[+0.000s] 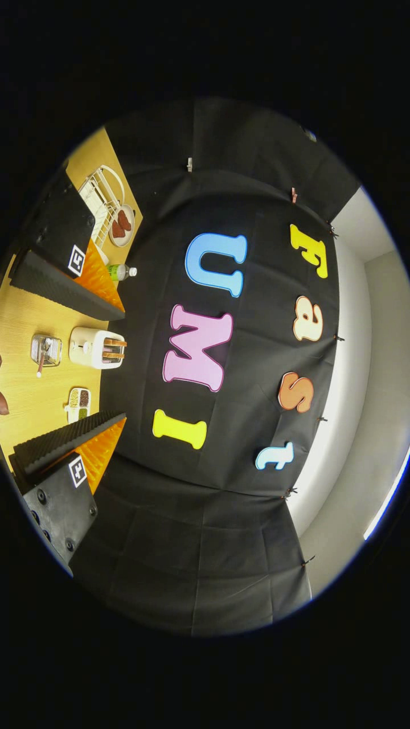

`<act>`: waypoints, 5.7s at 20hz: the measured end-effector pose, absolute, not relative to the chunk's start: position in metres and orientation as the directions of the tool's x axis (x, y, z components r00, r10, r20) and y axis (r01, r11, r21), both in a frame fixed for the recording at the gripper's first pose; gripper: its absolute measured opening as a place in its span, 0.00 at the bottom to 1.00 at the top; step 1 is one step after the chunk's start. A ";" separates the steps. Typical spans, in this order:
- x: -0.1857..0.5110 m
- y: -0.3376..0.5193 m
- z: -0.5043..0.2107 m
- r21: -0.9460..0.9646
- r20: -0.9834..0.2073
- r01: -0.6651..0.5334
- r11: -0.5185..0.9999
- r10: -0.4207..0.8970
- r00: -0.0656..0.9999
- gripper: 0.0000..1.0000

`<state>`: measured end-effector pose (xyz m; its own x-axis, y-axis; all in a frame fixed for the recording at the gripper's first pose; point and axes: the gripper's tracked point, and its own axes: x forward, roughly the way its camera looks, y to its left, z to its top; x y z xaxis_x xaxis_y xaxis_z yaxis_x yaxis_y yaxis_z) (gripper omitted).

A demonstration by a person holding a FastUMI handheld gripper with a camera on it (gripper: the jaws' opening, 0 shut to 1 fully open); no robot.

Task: Take the plate from the dish rack, then take the spoon from the basket and place it into the plate.

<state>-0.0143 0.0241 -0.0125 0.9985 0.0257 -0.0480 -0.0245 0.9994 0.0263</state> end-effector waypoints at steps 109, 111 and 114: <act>-0.071 0.070 -0.391 0.373 -0.798 0.160 0.914 0.228 0.558 0.60; -0.058 0.065 -0.356 0.371 -0.747 0.103 0.923 0.231 0.624 0.60; -0.025 0.052 -0.303 0.320 -0.647 0.002 0.948 0.217 0.731 0.60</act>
<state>-0.0250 0.0518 -0.3033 0.7313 0.2167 -0.6467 0.0019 0.9475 0.3196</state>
